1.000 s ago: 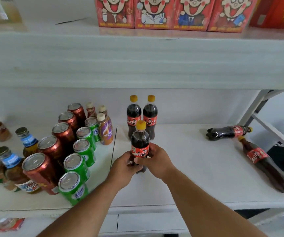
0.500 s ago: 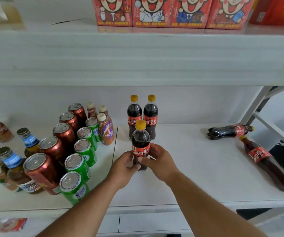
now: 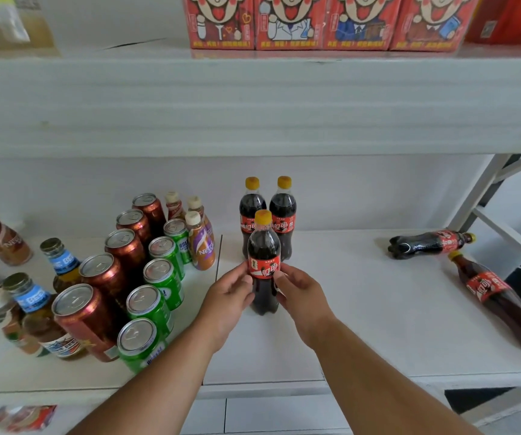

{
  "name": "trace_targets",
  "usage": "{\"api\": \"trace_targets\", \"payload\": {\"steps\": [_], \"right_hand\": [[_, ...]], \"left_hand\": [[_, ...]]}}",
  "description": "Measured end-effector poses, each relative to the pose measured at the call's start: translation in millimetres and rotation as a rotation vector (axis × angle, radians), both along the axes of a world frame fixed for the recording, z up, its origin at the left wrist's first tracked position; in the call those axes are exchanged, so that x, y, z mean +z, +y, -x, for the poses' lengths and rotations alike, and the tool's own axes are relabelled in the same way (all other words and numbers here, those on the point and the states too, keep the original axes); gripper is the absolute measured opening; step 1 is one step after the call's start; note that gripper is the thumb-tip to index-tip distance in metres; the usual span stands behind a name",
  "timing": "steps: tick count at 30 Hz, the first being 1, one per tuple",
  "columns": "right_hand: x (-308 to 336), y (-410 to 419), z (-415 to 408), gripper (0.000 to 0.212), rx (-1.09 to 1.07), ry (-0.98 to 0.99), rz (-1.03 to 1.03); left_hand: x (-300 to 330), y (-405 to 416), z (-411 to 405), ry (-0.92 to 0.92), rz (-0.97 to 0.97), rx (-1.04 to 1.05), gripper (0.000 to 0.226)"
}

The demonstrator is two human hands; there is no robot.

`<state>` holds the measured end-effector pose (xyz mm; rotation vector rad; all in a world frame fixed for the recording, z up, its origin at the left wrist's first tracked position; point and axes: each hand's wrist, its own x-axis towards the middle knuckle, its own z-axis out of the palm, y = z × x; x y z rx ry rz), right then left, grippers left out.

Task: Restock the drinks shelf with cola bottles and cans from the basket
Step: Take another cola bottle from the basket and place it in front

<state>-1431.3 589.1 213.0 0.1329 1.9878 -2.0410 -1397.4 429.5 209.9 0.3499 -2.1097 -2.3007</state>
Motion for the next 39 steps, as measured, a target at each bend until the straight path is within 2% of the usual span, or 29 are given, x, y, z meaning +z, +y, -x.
{"api": "trace_targets", "payload": {"steps": [4,13,21,30,35,39], "right_hand": [[-3,-5,12,0.027,-0.004,-0.003,0.07],[-4,-22,26,0.026,0.027,0.022,0.099],[6,-32,35,0.038,-0.009,-0.129,0.096],[7,-37,38,0.021,0.002,-0.187,0.178],[5,-38,45,0.026,0.003,-0.184,0.153],[11,-38,47,0.033,0.02,-0.189,0.148]], "left_hand": [[8,3,12,0.013,-0.009,0.006,0.041],[0,-7,33,0.022,-0.001,0.057,0.042],[-6,-15,44,-0.006,0.009,0.07,0.036],[-11,-14,58,-0.034,-0.019,0.053,0.033],[-10,-14,65,-0.051,-0.024,0.06,0.03],[-12,-15,68,-0.055,-0.018,0.055,0.035]]}}
